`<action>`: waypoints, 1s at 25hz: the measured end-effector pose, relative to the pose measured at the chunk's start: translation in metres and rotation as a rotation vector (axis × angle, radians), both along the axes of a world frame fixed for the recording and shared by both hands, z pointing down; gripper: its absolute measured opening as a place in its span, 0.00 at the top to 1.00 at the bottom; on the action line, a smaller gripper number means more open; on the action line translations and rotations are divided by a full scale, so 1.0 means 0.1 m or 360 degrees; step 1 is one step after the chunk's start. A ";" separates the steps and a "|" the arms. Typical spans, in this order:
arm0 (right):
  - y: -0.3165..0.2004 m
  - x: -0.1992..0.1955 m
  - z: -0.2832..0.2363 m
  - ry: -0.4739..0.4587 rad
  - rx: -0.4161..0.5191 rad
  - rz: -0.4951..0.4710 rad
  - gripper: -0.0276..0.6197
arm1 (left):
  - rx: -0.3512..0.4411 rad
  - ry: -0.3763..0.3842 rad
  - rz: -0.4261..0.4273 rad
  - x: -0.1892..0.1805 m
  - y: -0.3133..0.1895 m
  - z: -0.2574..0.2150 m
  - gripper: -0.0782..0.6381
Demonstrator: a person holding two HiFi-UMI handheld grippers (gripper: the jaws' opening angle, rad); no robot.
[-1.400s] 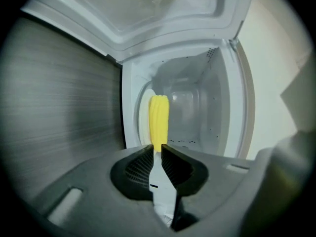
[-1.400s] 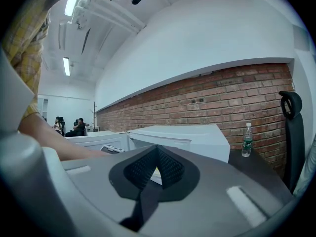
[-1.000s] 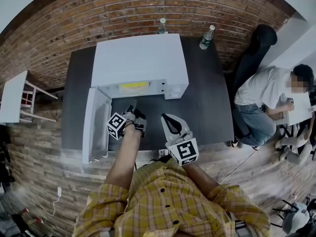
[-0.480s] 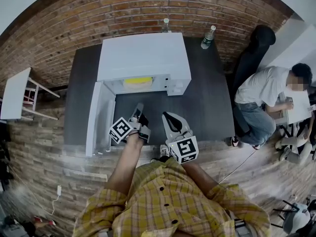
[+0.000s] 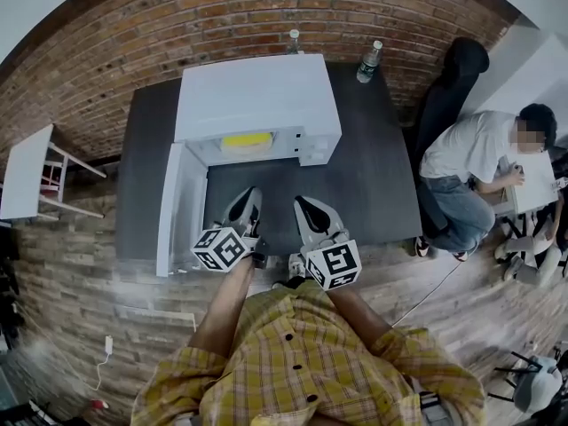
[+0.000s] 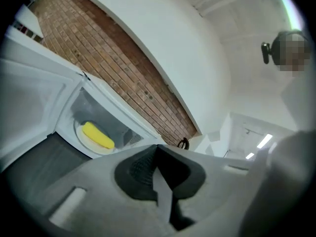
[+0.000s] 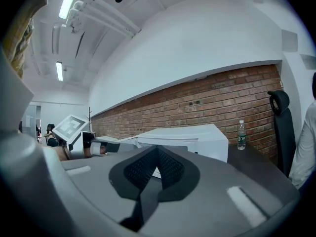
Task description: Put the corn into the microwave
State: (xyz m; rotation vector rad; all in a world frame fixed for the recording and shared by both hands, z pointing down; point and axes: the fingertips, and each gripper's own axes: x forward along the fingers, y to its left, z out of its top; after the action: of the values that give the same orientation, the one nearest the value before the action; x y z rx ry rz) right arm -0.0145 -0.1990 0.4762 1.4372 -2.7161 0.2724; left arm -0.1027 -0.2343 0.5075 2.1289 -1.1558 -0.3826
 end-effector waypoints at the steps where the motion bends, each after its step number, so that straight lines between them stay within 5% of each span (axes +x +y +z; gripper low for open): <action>1: 0.01 0.00 -0.01 -0.0003 0.0001 0.0005 0.96 | 0.0023 -0.0041 0.0005 0.01 0.03 -0.02 0.90; 10: 0.06 0.02 -0.03 -0.0027 0.0002 0.0018 0.96 | 0.0208 -0.0452 0.0029 0.10 0.25 -0.15 0.90; 25: 0.18 0.02 -0.10 -0.0021 0.0052 0.0000 0.96 | 0.0420 -0.0831 -0.0097 0.14 0.53 -0.28 0.90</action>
State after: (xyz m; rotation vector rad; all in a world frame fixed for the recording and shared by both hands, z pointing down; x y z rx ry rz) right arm -0.0129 -0.1806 0.4662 1.4487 -2.7437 0.2394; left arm -0.0892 -0.1817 0.4800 2.5159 -1.5294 0.0051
